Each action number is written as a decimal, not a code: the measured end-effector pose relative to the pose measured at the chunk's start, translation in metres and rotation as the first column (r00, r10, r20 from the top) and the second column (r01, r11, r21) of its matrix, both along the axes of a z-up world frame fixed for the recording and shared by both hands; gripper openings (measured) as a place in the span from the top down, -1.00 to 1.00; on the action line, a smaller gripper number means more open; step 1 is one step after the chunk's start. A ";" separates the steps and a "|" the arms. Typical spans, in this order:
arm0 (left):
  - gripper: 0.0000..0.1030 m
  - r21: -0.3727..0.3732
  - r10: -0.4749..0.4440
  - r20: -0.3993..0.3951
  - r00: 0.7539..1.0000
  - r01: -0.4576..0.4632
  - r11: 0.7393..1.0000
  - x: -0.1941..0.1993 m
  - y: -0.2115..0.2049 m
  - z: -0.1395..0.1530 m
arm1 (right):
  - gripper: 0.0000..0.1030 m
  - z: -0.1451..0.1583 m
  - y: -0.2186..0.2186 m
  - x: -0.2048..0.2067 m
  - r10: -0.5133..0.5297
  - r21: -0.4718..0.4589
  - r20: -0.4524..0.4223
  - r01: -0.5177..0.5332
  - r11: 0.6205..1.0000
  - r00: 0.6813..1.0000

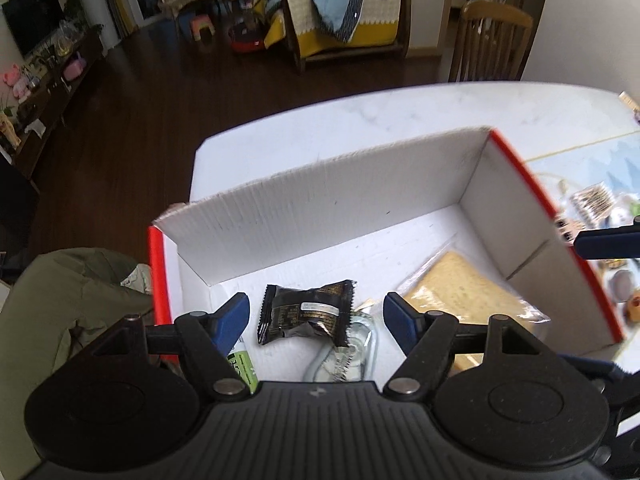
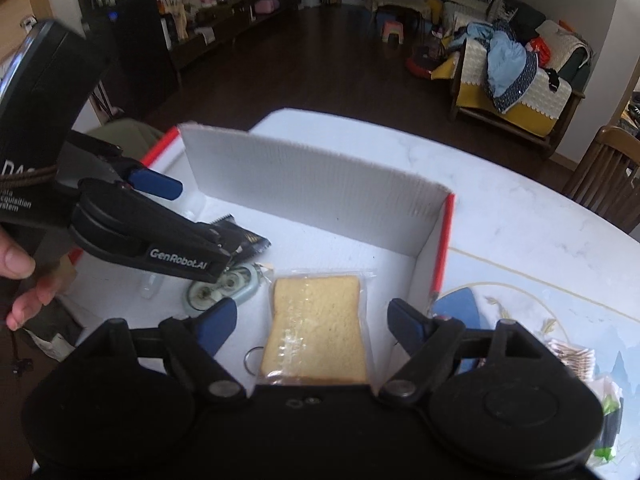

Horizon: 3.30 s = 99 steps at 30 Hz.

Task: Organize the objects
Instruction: 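Open both grippers to drop the black packet and bread into the box, then grasp the yellow pig toy with the left gripper while the right gripper grasps the white tissue pack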

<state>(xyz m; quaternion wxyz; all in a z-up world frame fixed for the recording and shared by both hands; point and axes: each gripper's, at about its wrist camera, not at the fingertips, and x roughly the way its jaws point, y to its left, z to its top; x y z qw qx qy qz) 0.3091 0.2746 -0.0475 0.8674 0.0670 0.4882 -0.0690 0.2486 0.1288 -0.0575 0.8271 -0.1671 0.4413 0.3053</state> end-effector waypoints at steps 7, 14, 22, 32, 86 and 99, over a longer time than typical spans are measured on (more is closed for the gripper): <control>-0.42 -0.024 -0.024 0.049 0.998 0.025 0.999 -0.034 -0.013 0.031 | -0.60 0.030 -0.031 -0.019 0.004 0.067 0.019 -0.005 0.998 1.000; -0.42 -0.039 -0.040 0.096 0.995 0.044 0.998 -0.070 -0.038 0.051 | -0.62 0.047 -0.072 -0.036 -0.012 0.128 0.017 0.009 0.992 1.000; -0.49 -0.071 -0.038 0.131 0.991 0.048 0.996 -0.103 -0.080 0.060 | -0.69 0.047 -0.127 -0.053 -0.009 0.152 0.005 0.008 0.988 1.000; -0.58 -0.101 -0.037 0.163 0.986 0.054 0.993 -0.135 -0.152 0.049 | -0.92 0.035 -0.214 -0.059 -0.034 0.154 -0.017 0.036 0.987 0.999; -0.99 -0.105 -0.059 -0.021 0.998 0.057 0.993 -0.093 -0.380 -0.091 | -0.80 -0.093 -0.327 0.110 -0.166 -0.072 -0.148 0.157 0.985 0.975; -0.47 -0.136 -0.044 -0.031 0.999 0.039 0.990 -0.094 -0.376 -0.093 | -0.53 -0.099 -0.319 0.109 -0.141 -0.099 -0.096 0.132 0.986 0.985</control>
